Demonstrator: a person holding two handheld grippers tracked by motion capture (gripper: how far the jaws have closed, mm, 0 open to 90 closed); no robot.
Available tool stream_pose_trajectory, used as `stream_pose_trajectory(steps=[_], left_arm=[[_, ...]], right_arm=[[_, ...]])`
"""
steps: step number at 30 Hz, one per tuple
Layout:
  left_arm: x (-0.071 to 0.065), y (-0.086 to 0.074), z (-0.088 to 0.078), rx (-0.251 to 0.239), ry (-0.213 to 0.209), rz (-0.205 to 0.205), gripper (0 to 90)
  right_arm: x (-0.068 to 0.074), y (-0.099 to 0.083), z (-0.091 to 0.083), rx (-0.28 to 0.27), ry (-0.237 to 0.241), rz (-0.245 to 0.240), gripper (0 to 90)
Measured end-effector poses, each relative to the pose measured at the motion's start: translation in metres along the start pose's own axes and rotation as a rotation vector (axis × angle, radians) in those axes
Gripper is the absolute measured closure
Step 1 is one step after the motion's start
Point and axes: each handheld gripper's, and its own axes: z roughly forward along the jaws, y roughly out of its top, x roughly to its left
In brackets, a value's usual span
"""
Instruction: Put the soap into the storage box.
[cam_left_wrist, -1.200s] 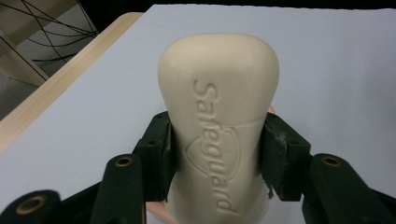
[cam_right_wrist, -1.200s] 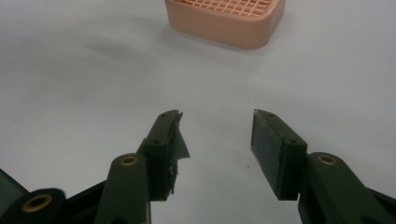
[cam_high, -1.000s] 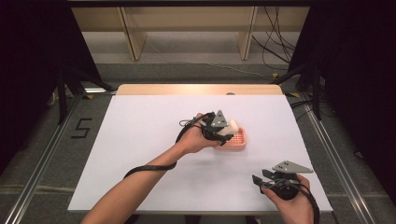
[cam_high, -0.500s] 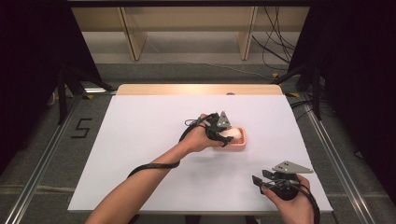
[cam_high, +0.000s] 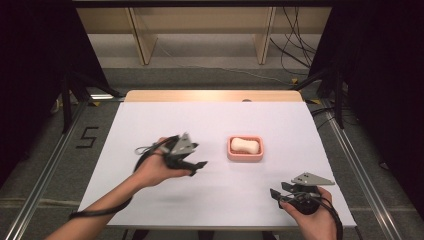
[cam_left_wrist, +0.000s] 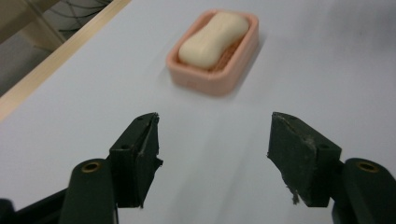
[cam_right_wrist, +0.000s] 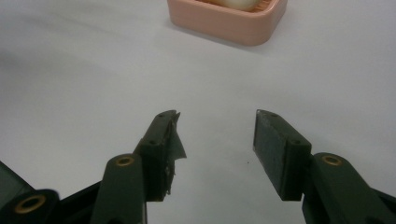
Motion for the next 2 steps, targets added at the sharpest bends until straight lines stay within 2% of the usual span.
stream_pose_trajectory(steps=[1,2], left_arm=[[0.0001,-0.0143,-0.0105,0.002,0.02,-0.015,32.9],[0.0001,-0.0143,-0.0105,0.002,0.02,-0.015,32.8]], right_arm=[[0.0005,0.0,0.0005,0.006,0.002,0.005,49.5],[0.0007,0.0004,0.0003,0.012,-0.01,0.001,49.2]])
